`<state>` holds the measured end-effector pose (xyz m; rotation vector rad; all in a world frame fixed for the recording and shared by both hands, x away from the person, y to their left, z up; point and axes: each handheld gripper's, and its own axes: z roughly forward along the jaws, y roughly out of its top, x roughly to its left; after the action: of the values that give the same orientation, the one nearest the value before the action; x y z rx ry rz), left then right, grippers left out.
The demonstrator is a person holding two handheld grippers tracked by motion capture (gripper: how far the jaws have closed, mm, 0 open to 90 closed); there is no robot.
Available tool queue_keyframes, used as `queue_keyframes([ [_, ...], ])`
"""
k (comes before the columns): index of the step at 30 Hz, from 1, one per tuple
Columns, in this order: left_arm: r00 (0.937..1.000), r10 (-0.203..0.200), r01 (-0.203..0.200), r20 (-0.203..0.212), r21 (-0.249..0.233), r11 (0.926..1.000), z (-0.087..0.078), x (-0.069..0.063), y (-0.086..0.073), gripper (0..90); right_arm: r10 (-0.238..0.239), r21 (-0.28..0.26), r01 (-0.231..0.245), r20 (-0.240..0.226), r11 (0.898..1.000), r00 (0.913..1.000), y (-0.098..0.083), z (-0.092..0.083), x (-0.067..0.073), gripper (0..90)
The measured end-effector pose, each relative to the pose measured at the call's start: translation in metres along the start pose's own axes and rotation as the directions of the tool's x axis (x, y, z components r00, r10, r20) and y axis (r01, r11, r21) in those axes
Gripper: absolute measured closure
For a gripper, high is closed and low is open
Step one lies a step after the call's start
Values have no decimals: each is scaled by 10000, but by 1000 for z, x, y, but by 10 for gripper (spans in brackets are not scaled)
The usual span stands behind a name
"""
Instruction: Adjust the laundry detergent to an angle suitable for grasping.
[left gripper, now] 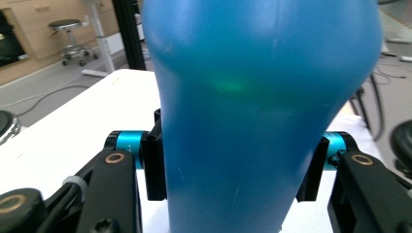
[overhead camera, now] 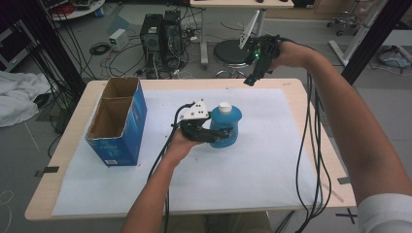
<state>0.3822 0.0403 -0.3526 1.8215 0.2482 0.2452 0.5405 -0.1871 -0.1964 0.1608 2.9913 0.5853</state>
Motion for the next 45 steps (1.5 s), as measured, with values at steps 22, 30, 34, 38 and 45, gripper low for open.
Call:
queue_keyframes([
  [22,9740,417,-572,2226,637,9963,-4,2,-6,452,-123,-5,123,-42,9999,9999,4,2,5,24],
  [30,9643,240,-449,2637,737,9963,9,7,-14,452,-74,33,75,-96,10000,9999,3,5,3,24],
  [34,9570,279,-571,2889,934,9940,15,7,-17,453,-59,32,59,-84,10000,9999,2,5,2,24],
  [38,9535,242,-608,3006,1132,9917,24,8,-22,454,-35,19,35,-84,10000,10000,0,5,2,24],
  [45,9465,176,-678,3223,1451,9871,32,7,-29,456,-41,-20,41,-85,10000,10000,-1,4,2,24],
])
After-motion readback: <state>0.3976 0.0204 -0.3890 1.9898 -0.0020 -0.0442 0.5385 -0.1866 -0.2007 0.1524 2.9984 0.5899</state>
